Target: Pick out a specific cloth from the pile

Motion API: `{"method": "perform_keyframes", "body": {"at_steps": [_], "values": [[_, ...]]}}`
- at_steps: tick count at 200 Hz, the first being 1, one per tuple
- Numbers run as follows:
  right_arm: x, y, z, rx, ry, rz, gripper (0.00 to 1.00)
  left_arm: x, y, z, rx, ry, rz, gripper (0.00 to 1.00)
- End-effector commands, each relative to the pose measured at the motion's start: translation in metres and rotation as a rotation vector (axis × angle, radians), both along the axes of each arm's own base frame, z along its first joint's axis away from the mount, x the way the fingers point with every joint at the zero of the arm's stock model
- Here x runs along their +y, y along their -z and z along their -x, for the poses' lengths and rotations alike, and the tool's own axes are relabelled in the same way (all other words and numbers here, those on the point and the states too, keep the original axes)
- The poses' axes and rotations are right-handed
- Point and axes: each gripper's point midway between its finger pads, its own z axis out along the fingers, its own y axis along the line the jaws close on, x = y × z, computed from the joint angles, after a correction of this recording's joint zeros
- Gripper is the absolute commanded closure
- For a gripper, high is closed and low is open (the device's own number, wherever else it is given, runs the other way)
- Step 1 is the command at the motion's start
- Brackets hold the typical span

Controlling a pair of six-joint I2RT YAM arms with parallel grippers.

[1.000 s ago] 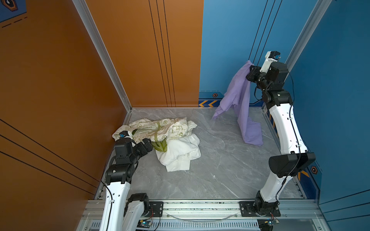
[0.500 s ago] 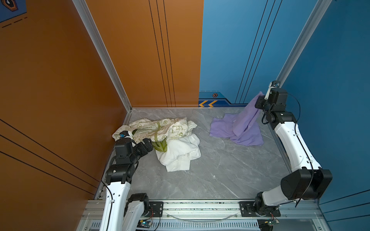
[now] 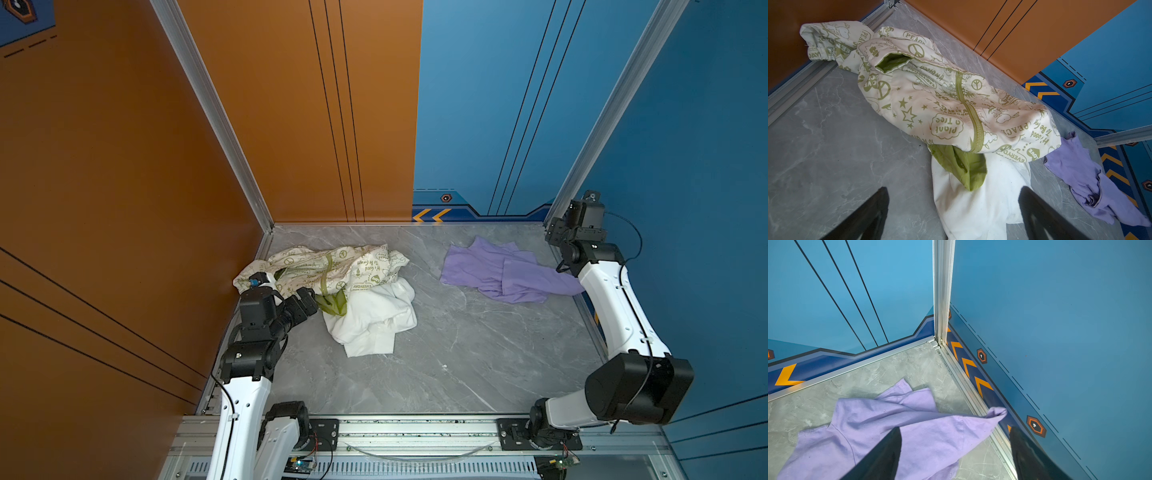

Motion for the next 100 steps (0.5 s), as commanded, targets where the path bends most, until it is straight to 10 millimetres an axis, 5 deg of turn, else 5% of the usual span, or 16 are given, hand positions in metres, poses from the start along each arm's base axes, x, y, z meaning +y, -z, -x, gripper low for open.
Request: {"method": "perform_keyframes", "body": {"at_steps": [1,54,100], "values": [[0.006,-0.044,0.011,-0.112,-0.011,-0.033,0.14,-0.001,0.001,-0.002,-0.010,0.011,-0.003,0.02],[0.049,-0.084,0.010,-0.253,-0.179,-0.111,0.08,0.002,0.004,-0.005,-0.008,0.010,-0.032,0.02],[0.128,-0.107,0.025,-0.366,-0.498,-0.116,0.01,0.009,0.005,-0.019,-0.037,0.018,-0.108,0.02]]}}
